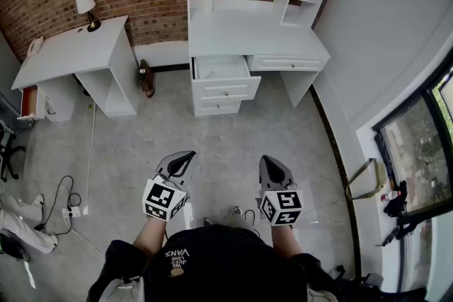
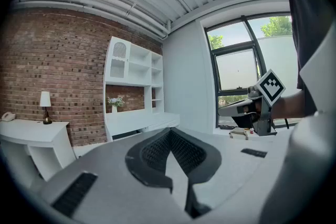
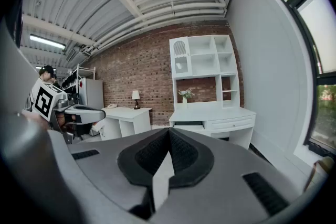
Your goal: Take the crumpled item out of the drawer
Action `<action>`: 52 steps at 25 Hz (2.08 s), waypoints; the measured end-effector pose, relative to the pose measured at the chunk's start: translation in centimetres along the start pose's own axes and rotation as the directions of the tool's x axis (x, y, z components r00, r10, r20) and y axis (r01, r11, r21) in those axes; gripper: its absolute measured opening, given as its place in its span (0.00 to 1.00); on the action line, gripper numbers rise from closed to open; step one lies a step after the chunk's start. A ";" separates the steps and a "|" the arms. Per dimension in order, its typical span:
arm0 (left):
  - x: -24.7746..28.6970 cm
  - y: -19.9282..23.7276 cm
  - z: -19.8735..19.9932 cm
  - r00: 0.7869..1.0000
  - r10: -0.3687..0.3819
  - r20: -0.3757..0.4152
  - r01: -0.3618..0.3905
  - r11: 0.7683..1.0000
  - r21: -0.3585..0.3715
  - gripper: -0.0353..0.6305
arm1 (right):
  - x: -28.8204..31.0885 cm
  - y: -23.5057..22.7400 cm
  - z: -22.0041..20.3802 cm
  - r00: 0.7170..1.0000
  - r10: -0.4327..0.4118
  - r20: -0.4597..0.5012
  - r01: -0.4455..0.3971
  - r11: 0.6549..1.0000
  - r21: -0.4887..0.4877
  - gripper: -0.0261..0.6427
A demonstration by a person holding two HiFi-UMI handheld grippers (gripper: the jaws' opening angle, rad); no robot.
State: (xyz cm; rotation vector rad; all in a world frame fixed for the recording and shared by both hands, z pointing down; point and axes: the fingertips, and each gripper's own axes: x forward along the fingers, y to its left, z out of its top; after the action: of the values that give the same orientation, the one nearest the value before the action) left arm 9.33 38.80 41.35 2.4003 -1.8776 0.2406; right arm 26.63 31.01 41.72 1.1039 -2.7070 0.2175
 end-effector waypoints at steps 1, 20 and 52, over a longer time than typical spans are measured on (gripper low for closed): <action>-0.2 -0.1 -0.2 1.000 -0.003 -0.004 0.003 1.000 0.000 0.06 | -0.2 0.2 -0.2 1.000 -0.001 -0.001 0.001 1.000 0.003 0.04; 1.7 1.6 -1.4 0.998 -0.062 -0.013 0.061 0.997 -0.041 0.06 | 2.8 -0.6 0.3 1.000 -0.011 0.011 0.011 0.998 0.062 0.04; 25.8 13.6 0.7 0.996 0.054 -0.071 -0.058 0.997 -0.059 0.21 | 27.1 -15.1 3.8 0.988 0.145 -0.048 -0.140 0.987 0.079 0.26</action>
State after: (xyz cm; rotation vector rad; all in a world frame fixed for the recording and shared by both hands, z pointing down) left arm 2.22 10.67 44.76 2.2727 -1.8955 0.2635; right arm 17.85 1.31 45.60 0.9096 -2.7521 0.3691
